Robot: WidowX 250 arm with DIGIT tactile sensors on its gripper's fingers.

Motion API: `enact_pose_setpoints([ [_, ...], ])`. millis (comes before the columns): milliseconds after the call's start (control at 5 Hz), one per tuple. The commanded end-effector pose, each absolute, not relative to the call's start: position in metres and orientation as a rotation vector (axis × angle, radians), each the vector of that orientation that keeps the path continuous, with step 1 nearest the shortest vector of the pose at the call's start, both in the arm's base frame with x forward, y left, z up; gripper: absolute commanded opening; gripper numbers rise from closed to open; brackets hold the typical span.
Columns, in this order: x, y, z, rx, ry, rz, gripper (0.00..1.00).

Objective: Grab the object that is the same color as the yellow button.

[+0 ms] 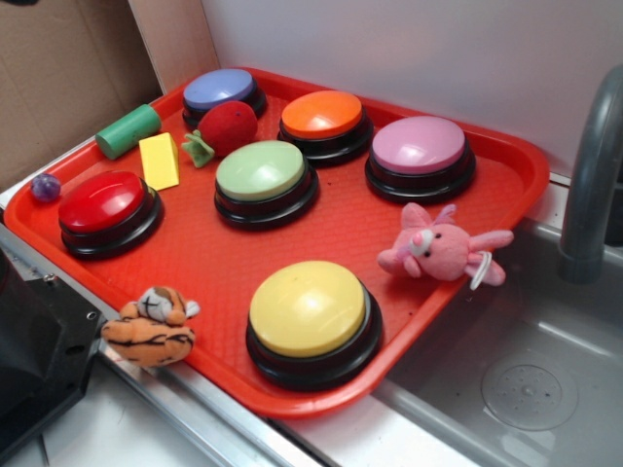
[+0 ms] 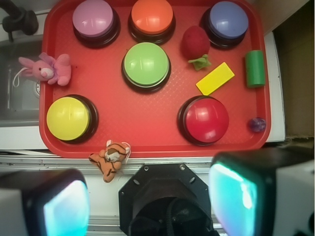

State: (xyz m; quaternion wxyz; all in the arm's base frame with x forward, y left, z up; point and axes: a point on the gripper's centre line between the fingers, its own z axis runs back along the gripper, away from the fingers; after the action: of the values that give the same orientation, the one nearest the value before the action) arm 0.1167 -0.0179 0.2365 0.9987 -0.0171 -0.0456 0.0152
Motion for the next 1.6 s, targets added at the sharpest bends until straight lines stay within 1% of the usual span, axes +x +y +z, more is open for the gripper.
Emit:
enact_pose_setpoints([
  [0, 0.117, -0.018, 0.236, -0.034, -0.091, 0.030, 1.00],
  [200, 0.119, 0.002, 0.226, -0.105, -0.091, 0.114, 1.00],
  [400, 0.127, 0.021, 0.213, -0.081, -0.105, 0.223, 1.00],
  [600, 0.141, 0.039, 0.196, -0.038, -0.140, 0.361, 1.00],
  [800, 0.161, 0.063, 0.167, 0.011, -0.263, 0.601, 1.00],
  [1000, 0.179, 0.082, 0.148, 0.007, -0.281, 0.697, 1.00],
  [1200, 0.193, 0.101, 0.128, 0.059, -0.348, 0.816, 1.00],
  [1400, 0.205, 0.116, 0.106, 0.092, -0.328, 0.842, 1.00],
])
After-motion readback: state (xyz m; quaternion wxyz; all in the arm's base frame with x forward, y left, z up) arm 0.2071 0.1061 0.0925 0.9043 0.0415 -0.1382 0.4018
